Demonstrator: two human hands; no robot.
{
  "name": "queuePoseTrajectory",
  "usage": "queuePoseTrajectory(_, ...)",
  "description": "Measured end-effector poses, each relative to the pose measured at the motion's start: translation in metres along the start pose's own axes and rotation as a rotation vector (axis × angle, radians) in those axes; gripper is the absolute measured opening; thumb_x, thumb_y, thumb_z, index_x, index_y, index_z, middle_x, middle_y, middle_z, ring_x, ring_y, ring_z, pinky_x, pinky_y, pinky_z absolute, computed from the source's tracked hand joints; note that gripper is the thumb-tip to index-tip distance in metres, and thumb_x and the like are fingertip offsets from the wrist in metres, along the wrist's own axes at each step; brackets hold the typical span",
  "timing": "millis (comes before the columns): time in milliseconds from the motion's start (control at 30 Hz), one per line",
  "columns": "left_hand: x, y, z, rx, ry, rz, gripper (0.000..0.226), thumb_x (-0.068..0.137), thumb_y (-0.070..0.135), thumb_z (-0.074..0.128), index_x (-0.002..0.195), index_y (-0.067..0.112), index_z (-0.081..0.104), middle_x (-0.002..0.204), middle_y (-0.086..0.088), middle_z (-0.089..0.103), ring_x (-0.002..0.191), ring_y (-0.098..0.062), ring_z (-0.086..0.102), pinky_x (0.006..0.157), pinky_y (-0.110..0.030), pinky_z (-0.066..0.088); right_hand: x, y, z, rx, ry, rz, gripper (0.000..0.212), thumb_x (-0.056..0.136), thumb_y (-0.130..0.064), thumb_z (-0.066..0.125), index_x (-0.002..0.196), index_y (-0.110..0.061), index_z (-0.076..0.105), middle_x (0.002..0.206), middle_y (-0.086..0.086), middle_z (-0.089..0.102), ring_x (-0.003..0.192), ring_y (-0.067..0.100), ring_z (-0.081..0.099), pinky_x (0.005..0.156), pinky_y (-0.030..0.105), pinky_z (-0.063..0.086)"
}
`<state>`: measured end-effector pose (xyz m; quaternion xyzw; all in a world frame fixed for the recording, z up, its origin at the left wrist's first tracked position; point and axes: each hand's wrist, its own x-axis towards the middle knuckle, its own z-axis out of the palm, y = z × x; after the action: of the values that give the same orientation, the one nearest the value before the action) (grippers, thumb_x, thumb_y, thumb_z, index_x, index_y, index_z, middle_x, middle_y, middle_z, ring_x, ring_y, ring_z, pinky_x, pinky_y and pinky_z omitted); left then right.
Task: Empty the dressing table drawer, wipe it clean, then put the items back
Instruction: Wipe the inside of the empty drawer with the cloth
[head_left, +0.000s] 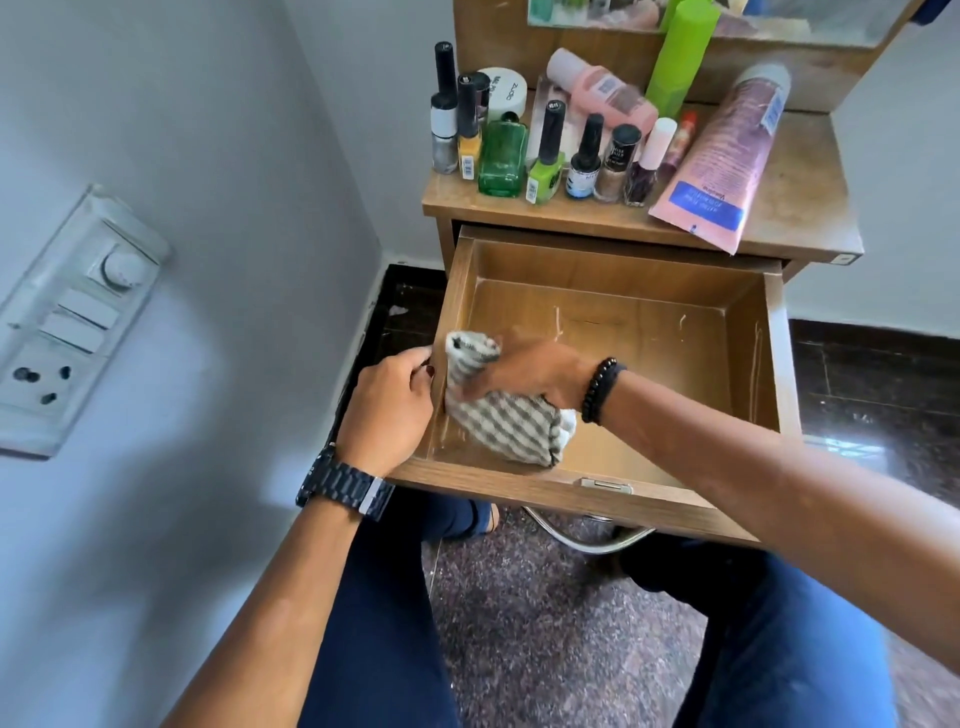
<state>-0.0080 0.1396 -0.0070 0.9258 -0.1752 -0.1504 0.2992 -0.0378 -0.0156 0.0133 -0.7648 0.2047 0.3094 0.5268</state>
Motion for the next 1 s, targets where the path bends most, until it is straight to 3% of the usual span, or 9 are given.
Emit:
queuePoseTrajectory(133, -0.002, 0.003, 0.000, 0.020, 0.010, -0.018, 0.038, 0.097, 0.015, 0.039, 0.134, 0.017, 0.048, 0.131, -0.004, 0.057, 0.105, -0.030, 0.061, 0.086, -0.034, 0.049, -0.004, 0.007, 0.016, -0.108, -0.087, 0.025, 0.078, 0.081, -0.021, 0.072, 0.142, -0.002, 0.027, 0.144, 0.011, 0.039, 0.128, 0.024, 0.040, 0.109, 0.035, 0.032)
queuePoseTrajectory(267, -0.002, 0.002, -0.001, 0.021, 0.013, -0.005, 0.037, 0.097, 0.015, 0.041, 0.133, 0.017, 0.049, 0.129, -0.004, 0.058, 0.107, -0.027, 0.061, 0.082, -0.029, 0.049, 0.000, 0.005, 0.008, 0.048, -0.089, 0.037, 0.031, 0.084, -0.018, 0.067, 0.111, -0.010, 0.054, 0.104, 0.008, 0.063, 0.095, 0.020, 0.061, 0.079, 0.022, 0.052)
queuePoseTrajectory(333, -0.001, -0.001, 0.001, 0.023, 0.012, 0.016, 0.037, 0.097, 0.016, 0.041, 0.132, 0.020, 0.051, 0.122, -0.003, 0.063, 0.085, -0.021, 0.066, 0.062, -0.020, 0.049, 0.010, 0.004, -0.003, 0.193, 0.000, 0.042, 0.008, 0.087, -0.017, 0.064, 0.089, -0.016, 0.056, 0.086, 0.001, 0.062, 0.082, 0.018, 0.060, 0.068, 0.025, 0.052)
queuePoseTrajectory(433, -0.002, -0.003, 0.004, 0.035, 0.019, 0.034, 0.036, 0.097, 0.016, 0.042, 0.131, 0.020, 0.052, 0.109, -0.003, 0.069, 0.041, -0.003, 0.045, 0.036, -0.010, 0.031, 0.033, -0.007, -0.026, 0.456, 0.203, 0.046, 0.021, 0.086, -0.012, 0.065, 0.104, -0.010, 0.057, 0.112, 0.010, 0.064, 0.100, 0.024, 0.061, 0.083, 0.036, 0.052)
queuePoseTrajectory(500, -0.003, -0.003, 0.005, 0.047, 0.031, 0.039, 0.036, 0.097, 0.015, 0.042, 0.131, 0.019, 0.052, 0.107, -0.003, 0.069, 0.039, -0.002, 0.038, 0.035, -0.010, 0.029, 0.045, -0.018, -0.033, 0.543, 0.305, 0.027, 0.037, 0.085, -0.008, 0.066, 0.120, -0.002, 0.053, 0.133, 0.013, 0.055, 0.121, 0.027, 0.052, 0.101, 0.036, 0.043)
queuePoseTrajectory(633, -0.003, -0.001, 0.004, 0.056, 0.036, 0.046, 0.036, 0.097, 0.016, 0.043, 0.131, 0.017, 0.051, 0.110, -0.004, 0.068, 0.042, 0.000, 0.040, 0.038, -0.011, 0.032, 0.054, -0.018, -0.032, 0.472, 0.408, -0.002, 0.040, 0.085, -0.007, 0.067, 0.121, 0.004, 0.053, 0.127, 0.015, 0.058, 0.114, 0.024, 0.056, 0.096, 0.031, 0.045)
queuePoseTrajectory(767, -0.004, 0.001, 0.002, 0.035, 0.031, 0.056, 0.034, 0.096, 0.016, 0.044, 0.129, 0.018, 0.054, 0.101, -0.004, 0.070, 0.040, -0.002, 0.041, 0.036, -0.011, 0.032, 0.029, -0.002, -0.016, 0.135, 0.125, 0.031, 0.010, 0.085, -0.013, 0.065, 0.093, -0.010, 0.060, 0.104, 0.002, 0.063, 0.097, 0.019, 0.054, 0.100, 0.037, 0.042)
queuePoseTrajectory(867, -0.006, 0.004, 0.001, 0.065, 0.027, 0.053, 0.037, 0.097, 0.016, 0.043, 0.133, 0.014, 0.049, 0.112, -0.007, 0.067, 0.060, -0.015, 0.060, 0.037, -0.012, 0.034, 0.014, 0.010, 0.011, -0.089, -0.167, 0.094, 0.015, 0.084, -0.021, 0.067, 0.080, -0.016, 0.054, 0.084, -0.004, 0.056, 0.090, 0.020, 0.051, 0.099, 0.038, 0.039)
queuePoseTrajectory(1000, -0.007, 0.007, 0.001, 0.086, 0.028, 0.047, 0.038, 0.097, 0.017, 0.043, 0.134, 0.011, 0.046, 0.116, -0.008, 0.065, 0.078, -0.031, 0.065, 0.046, -0.017, 0.037, 0.019, 0.015, 0.019, -0.015, -0.122, 0.130, 0.027, 0.084, -0.022, 0.068, 0.103, -0.005, 0.063, 0.115, 0.007, 0.062, 0.106, 0.021, 0.053, 0.100, 0.034, 0.038)
